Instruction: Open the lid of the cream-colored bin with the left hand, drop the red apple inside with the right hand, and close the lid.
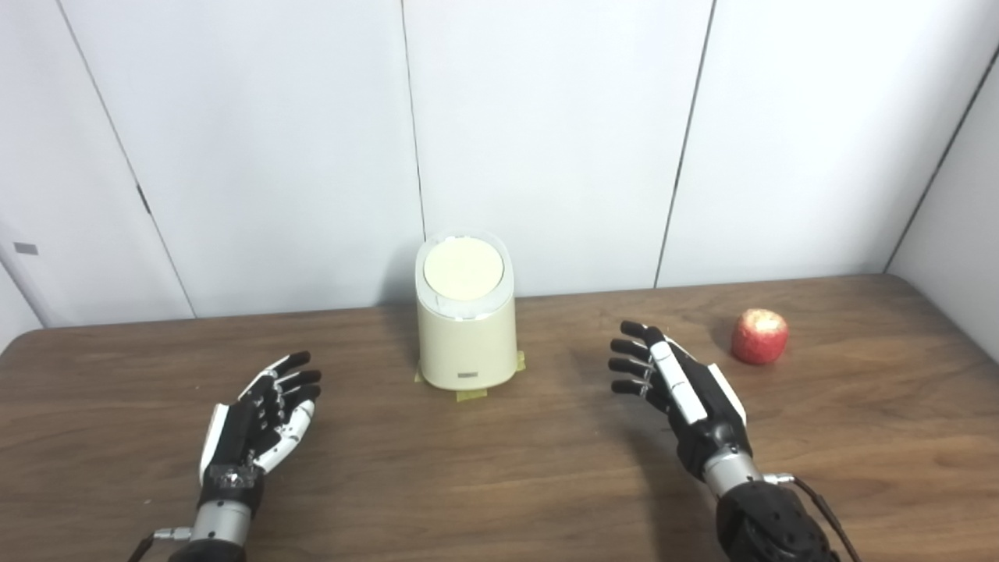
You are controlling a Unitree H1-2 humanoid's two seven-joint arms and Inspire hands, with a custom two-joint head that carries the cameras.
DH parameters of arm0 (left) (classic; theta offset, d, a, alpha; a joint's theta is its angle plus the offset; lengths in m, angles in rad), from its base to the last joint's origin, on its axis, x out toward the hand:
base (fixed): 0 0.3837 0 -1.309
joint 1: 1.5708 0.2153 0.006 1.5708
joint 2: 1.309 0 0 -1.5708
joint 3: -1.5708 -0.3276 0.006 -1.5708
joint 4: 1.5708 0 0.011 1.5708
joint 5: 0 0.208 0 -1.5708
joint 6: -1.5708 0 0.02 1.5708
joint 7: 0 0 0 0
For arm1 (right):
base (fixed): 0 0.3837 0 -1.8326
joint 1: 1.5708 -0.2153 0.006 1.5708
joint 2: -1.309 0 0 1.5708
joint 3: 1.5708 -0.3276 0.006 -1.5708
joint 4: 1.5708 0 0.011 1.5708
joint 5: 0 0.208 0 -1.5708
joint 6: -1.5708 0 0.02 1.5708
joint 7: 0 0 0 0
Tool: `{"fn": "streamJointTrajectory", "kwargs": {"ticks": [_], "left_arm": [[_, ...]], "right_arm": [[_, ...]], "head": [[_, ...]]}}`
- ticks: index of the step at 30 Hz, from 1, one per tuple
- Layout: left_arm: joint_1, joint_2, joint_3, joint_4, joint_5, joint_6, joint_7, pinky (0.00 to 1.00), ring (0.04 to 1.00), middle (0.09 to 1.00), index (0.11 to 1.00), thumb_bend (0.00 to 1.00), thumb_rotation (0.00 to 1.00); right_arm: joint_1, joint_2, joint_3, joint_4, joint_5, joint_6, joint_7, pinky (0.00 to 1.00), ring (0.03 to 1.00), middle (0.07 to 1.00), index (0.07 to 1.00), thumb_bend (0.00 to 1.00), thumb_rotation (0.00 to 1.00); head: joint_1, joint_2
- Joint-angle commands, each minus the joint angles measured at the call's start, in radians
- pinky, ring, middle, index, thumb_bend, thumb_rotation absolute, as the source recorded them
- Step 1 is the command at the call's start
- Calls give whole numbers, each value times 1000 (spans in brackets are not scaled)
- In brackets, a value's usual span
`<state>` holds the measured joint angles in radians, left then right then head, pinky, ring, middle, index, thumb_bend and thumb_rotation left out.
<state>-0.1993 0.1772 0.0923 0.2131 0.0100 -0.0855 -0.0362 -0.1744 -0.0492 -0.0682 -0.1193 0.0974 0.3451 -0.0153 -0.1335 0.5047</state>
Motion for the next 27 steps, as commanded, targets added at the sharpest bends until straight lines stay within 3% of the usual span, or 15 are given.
{"fn": "streamJointTrajectory", "kwargs": {"ticks": [1, 5, 8, 12, 15, 23, 27], "left_arm": [[32, 2, -1, 44, 6, -11, 10, 772, 745, 755, 822, 256, 216], [33, 0, -2, 38, 13, -4, 15, 760, 737, 747, 822, 262, 204], [33, 0, 0, 41, 8, -12, 14, 754, 735, 747, 821, 288, 142], [23, -5, 9, 44, -9, -8, 12, 730, 733, 755, 818, 437, 184], [-7, -5, 21, 25, -42, 36, -1, 729, 750, 782, 842, 551, 234], [-140, 21, -7, -36, -28, 102, -21, 716, 770, 790, 844, 619, 218], [-242, 36, -26, -67, -14, 176, -30, 840, 825, 816, 856, 663, 249]], "right_arm": [[-45, -6, -5, -19, 6, -33, 10, 641, 735, 757, 781, 422, 776], [-42, -8, -3, -21, 4, -37, 12, 639, 736, 757, 782, 422, 779], [-42, -8, -2, -19, 4, -38, 12, 641, 739, 759, 780, 416, 785], [-42, -7, -2, -14, 4, -41, 12, 639, 738, 760, 782, 413, 783], [-44, -9, -6, -2, 10, -49, 16, 638, 736, 759, 780, 408, 784], [-49, -7, -17, 21, 22, -62, 19, 641, 732, 758, 779, 405, 764], [-50, -6, -21, 18, 25, -57, 16, 652, 737, 761, 782, 402, 768]], "head": [[-1, 0], [2, -1], [1, -2], [12, -9], [27, -16], [38, -34], [40, -35]]}}
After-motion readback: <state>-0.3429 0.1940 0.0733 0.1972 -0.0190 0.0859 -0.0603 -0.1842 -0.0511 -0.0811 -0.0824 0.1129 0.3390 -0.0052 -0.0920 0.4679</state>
